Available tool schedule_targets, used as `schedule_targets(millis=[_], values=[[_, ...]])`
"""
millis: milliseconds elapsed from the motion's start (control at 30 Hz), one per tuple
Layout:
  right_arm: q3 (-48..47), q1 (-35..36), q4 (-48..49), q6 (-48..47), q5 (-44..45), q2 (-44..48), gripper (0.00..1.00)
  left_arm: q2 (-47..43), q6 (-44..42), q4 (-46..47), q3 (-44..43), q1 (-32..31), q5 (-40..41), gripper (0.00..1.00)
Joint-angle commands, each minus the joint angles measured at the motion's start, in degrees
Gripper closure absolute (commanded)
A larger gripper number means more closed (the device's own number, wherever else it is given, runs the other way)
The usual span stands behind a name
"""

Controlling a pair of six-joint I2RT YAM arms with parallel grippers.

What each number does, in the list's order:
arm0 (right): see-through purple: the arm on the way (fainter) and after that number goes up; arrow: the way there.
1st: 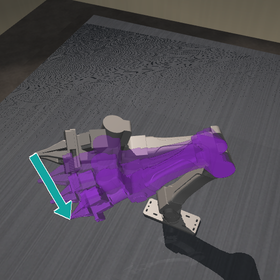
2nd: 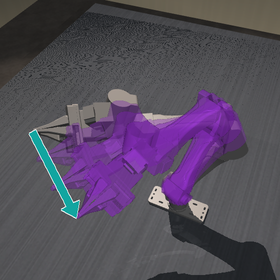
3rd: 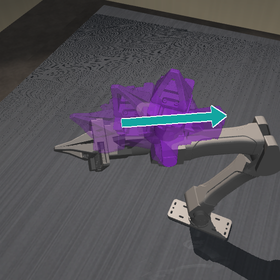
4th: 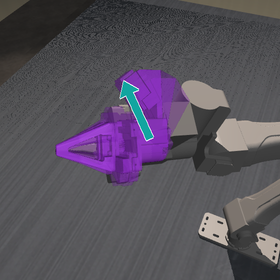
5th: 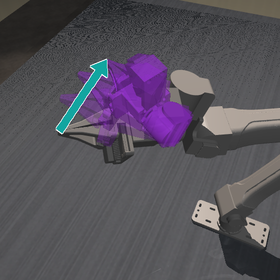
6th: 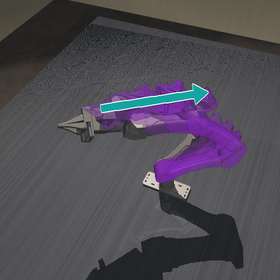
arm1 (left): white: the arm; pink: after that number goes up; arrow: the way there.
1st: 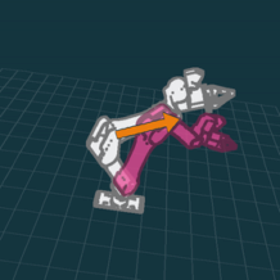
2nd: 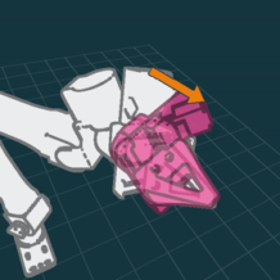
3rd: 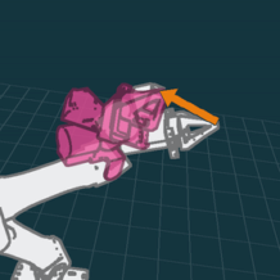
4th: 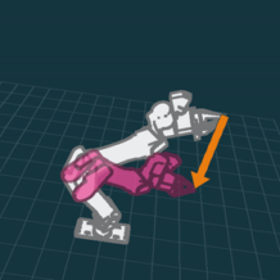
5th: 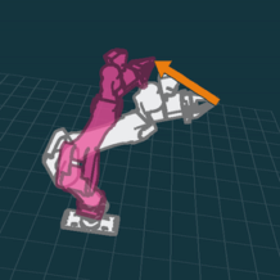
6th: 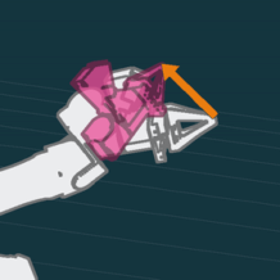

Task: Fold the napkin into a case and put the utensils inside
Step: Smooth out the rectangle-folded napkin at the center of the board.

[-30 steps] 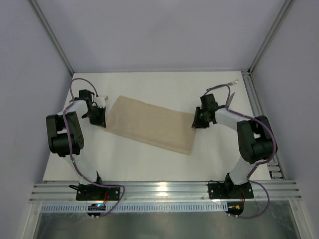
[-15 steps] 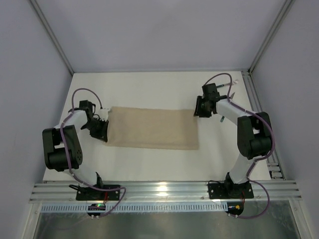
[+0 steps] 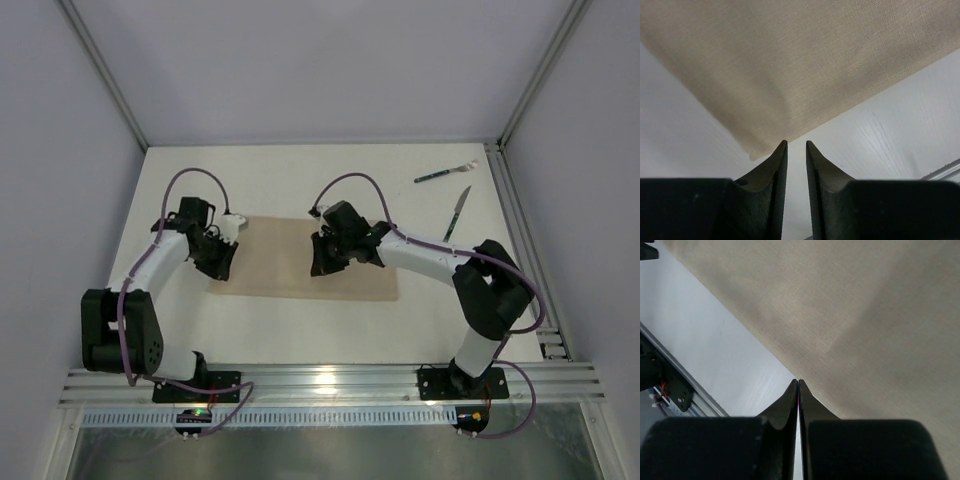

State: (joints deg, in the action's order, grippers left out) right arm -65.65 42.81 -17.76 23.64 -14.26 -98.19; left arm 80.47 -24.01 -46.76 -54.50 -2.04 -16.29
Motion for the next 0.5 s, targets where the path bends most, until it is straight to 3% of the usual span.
schedule_targets(millis=[0,233,467], values=[[0.6,0.17,5.97,5.88,-6.47,-3.84,0.96,4.86,0.98,2.55,1.24,-1.65,2.84,0.78],[7.62,-0.79,4.05,7.65,-3.58,-7.36,0.96,11.81,-0.95,6.77,3.26,-1.74,8.2,0.78],[21.16,-8.69,5.81,10.64,-1.91,-0.26,0.96,14.63,-1.48,7.47,5.1,-1.82,9.78,0.82]])
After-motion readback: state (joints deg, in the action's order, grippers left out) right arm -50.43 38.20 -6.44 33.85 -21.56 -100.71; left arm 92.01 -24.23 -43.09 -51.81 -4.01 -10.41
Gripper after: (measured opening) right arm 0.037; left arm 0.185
